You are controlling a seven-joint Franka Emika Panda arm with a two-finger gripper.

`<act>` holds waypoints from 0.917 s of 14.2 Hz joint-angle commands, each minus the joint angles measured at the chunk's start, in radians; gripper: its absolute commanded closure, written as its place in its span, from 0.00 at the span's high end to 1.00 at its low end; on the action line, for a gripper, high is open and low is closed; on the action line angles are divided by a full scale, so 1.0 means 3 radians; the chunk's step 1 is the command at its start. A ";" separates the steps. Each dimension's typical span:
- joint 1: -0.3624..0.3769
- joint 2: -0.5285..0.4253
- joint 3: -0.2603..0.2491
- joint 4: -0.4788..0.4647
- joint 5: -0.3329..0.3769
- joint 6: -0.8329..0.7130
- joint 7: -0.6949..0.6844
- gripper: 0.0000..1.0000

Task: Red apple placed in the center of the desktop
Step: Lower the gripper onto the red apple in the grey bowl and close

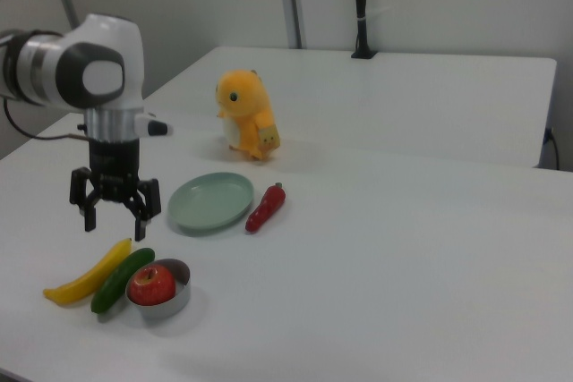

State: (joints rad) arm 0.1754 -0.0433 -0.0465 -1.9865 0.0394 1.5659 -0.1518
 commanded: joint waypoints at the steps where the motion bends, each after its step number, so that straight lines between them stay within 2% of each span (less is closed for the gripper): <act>1: 0.0019 -0.0101 0.0068 -0.0480 -0.0187 0.0435 -0.0072 1.00; 5: -0.0002 -0.0096 0.0109 -0.0782 -0.0310 0.0946 -0.0051 1.00; 13: -0.0032 -0.0076 0.0109 -0.1099 -0.0504 0.1713 -0.0051 1.00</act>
State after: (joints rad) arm 0.1728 -0.0418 -0.0151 -2.2635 -0.0839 1.9998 -0.1549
